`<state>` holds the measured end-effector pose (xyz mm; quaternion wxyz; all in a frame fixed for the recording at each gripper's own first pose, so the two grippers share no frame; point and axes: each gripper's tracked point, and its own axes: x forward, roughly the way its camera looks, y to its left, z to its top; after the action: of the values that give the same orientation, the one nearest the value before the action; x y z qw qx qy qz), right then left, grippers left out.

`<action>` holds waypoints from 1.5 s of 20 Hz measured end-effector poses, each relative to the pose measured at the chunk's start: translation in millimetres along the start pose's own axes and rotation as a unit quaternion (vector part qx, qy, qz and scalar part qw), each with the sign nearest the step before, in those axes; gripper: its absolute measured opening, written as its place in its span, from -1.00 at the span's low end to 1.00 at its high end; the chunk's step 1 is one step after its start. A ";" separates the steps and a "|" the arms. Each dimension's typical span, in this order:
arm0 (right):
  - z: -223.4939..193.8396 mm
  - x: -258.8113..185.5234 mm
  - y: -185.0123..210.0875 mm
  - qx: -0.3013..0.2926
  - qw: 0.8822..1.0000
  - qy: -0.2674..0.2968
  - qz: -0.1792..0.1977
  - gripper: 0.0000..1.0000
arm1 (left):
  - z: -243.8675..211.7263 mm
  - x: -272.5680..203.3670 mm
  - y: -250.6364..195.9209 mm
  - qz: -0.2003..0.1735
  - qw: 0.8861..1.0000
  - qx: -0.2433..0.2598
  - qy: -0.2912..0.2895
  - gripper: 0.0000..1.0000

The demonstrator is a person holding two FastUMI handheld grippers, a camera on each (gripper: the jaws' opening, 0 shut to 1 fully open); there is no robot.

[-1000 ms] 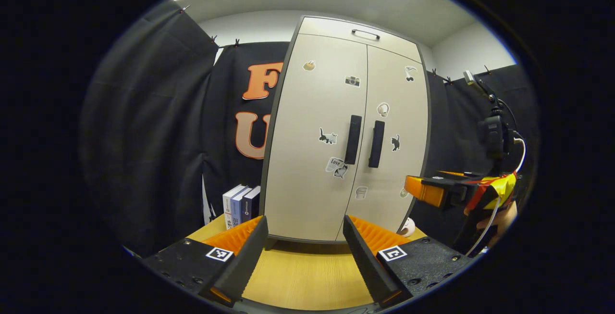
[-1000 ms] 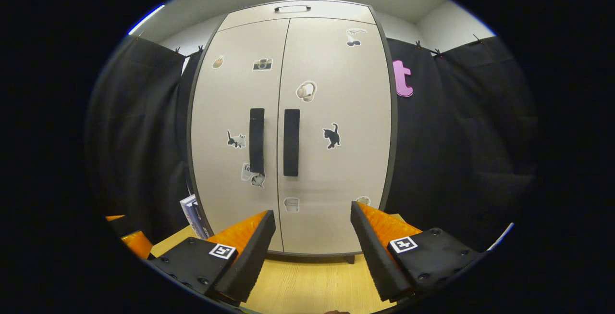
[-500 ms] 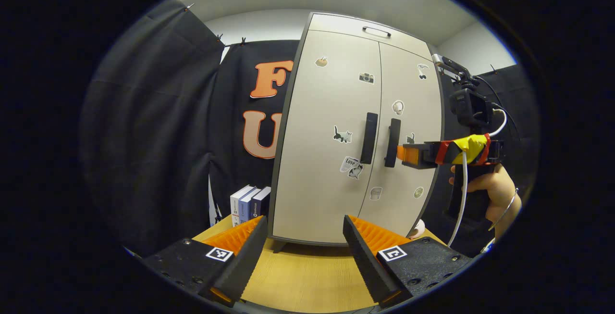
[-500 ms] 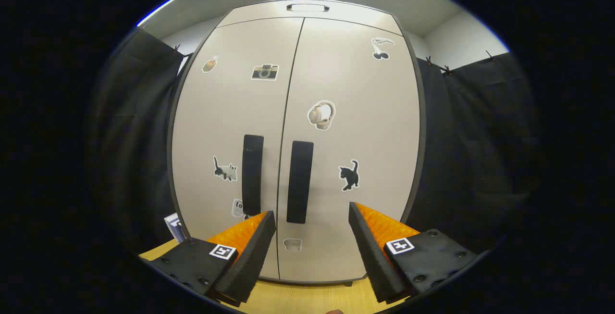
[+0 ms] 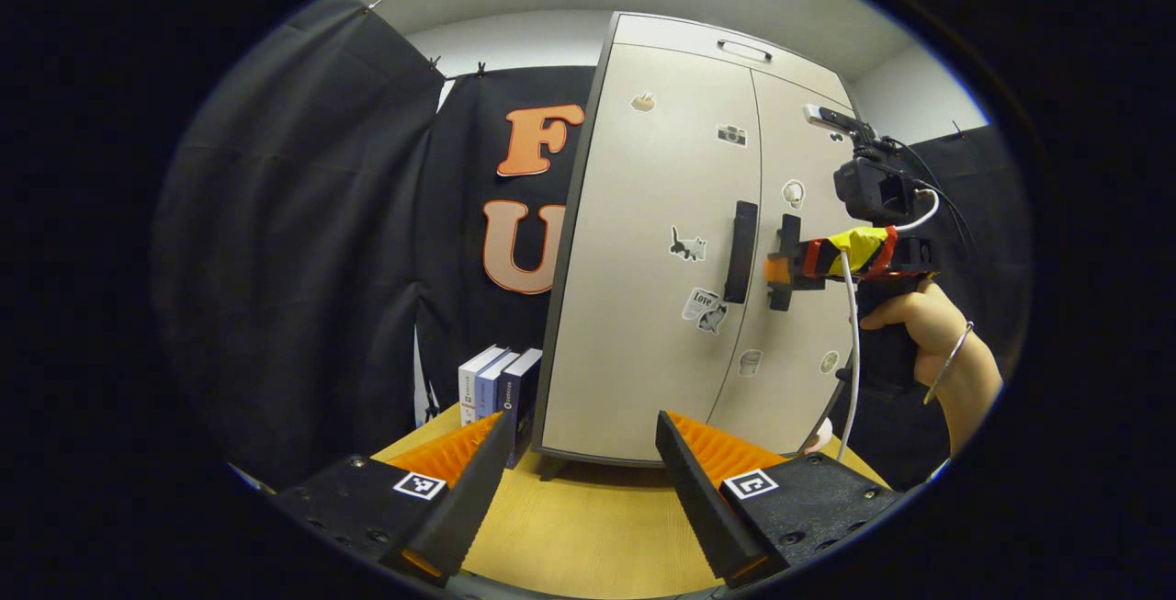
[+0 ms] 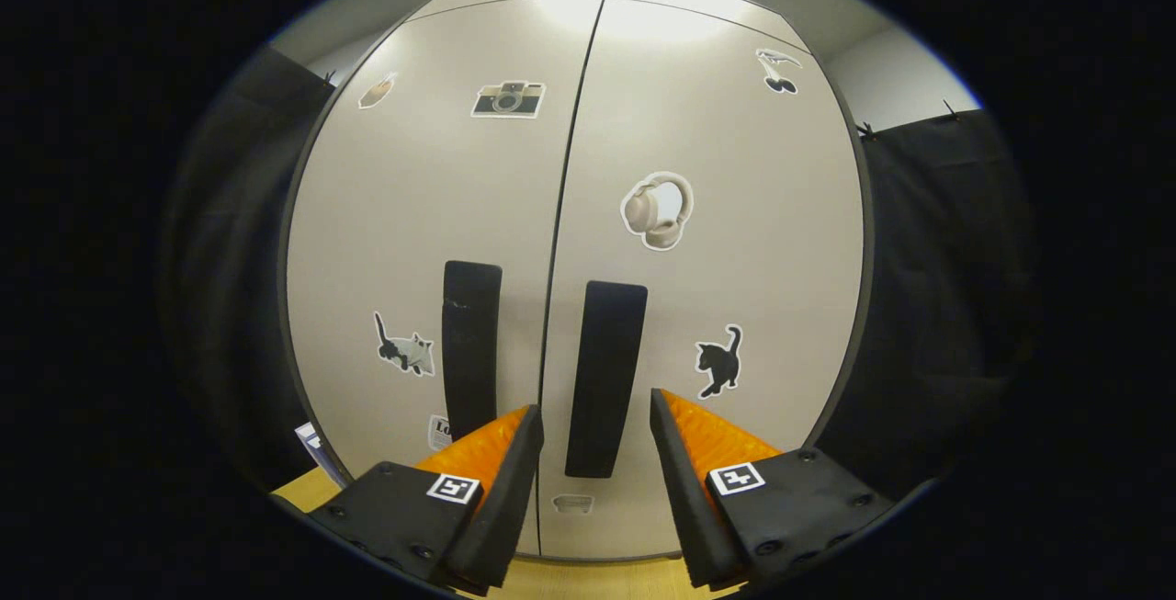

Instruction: Open the right door of the double-door shoe cabinet with the right hand, and open the left door with the left hand.

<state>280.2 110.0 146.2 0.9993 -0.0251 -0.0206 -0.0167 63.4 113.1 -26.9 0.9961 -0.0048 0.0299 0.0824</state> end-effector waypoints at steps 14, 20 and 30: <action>-1.5 6.5 2.5 0.037 0.999 0.026 -0.005 0.08 | 4.5 -19.6 20.0 0.008 1.000 -0.012 -0.005 0.89; -1.6 7.3 2.9 0.048 0.998 0.032 -0.002 -0.22 | 10.8 -35.3 25.9 0.025 1.000 -0.008 -0.013 0.89; -3.4 -8.2 -1.4 0.009 0.999 0.032 0.032 -0.55 | 11.6 -67.2 20.5 0.029 0.999 -0.017 -0.013 0.89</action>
<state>272.1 108.6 142.5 0.9997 -0.0167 0.0119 0.0145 -5.5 122.5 -11.4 0.9934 -0.0200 0.0157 0.1123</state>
